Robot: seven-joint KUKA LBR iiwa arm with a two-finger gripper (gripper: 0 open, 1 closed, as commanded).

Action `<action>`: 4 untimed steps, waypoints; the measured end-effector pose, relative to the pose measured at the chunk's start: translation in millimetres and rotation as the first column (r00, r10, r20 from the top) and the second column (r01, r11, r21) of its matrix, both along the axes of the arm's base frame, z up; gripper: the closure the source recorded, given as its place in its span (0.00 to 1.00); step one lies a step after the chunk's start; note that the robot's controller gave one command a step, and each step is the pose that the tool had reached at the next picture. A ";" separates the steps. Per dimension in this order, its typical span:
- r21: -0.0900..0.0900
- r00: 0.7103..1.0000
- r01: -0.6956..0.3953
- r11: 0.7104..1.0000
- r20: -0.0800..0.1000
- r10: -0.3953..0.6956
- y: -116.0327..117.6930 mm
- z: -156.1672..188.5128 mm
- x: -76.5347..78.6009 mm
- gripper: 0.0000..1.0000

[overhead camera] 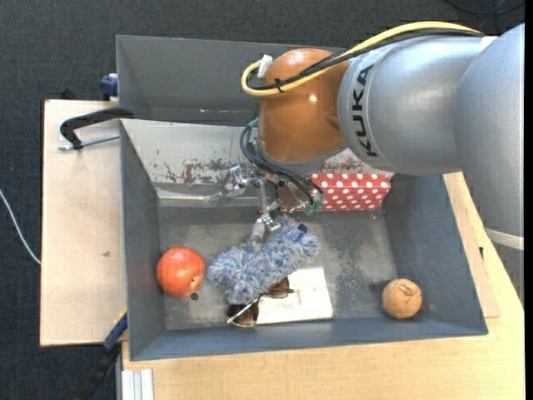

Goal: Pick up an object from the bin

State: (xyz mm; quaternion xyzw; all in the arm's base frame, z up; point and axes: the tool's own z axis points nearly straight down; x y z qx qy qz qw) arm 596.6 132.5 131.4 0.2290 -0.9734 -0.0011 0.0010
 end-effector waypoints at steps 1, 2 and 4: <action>0.001 1.000 0.000 1.000 0.004 0.000 0.1 2.0 1.4 0.00; -0.001 0.990 -0.137 0.991 0.012 0.137 6.6 -16.7 -3.7 0.00; -0.004 0.868 -0.497 0.868 0.004 0.497 34.1 -55.4 -12.6 1.00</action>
Offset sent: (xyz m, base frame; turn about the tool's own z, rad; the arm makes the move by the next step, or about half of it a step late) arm -0.0200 0.0186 -0.0614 -0.3836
